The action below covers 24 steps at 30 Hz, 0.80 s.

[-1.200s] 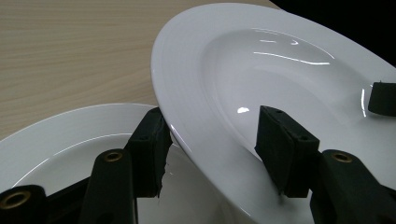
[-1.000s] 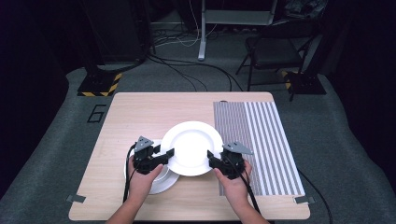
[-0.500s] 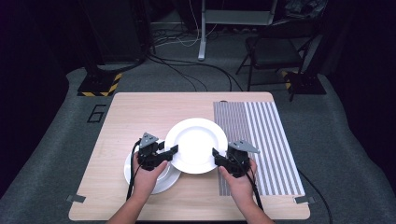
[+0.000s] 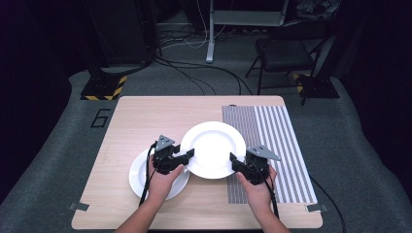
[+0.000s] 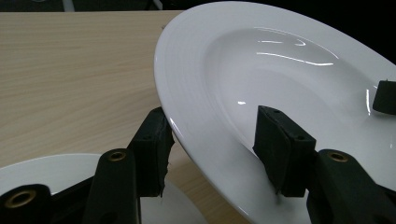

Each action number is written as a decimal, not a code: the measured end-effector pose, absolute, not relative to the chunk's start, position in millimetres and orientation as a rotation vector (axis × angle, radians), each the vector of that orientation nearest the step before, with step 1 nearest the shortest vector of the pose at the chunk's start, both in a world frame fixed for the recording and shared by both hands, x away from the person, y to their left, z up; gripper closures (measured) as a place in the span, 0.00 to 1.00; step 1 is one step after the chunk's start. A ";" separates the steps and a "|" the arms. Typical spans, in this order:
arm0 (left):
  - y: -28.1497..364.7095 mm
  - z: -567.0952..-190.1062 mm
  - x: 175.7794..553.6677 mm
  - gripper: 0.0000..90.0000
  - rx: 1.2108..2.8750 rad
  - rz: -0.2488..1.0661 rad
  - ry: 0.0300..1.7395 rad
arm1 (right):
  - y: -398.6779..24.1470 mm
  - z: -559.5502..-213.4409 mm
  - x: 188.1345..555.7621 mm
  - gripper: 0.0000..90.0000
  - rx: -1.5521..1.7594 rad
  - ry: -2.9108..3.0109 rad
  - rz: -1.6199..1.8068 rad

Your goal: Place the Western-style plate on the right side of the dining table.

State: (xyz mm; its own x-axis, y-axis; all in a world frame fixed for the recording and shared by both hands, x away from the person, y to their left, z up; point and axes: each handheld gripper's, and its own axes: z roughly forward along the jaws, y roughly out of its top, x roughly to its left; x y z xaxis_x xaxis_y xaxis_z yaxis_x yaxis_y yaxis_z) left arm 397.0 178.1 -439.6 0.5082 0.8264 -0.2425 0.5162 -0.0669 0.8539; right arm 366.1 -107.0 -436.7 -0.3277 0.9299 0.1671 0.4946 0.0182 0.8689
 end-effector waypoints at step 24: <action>145.0 -433.1 408.0 0.52 1.751 0.368 1.079 | -136.4 -430.6 359.6 0.48 1.484 1.786 1.228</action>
State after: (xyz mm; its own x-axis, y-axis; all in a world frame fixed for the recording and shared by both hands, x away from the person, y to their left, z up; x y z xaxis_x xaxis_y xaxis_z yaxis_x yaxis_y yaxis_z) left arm 408.0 145.0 -433.1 0.5548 0.8002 -0.2280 0.4944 -0.0967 0.8638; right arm 359.6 -136.4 -430.6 -0.2735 0.9486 0.1593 0.4884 -0.0057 0.8726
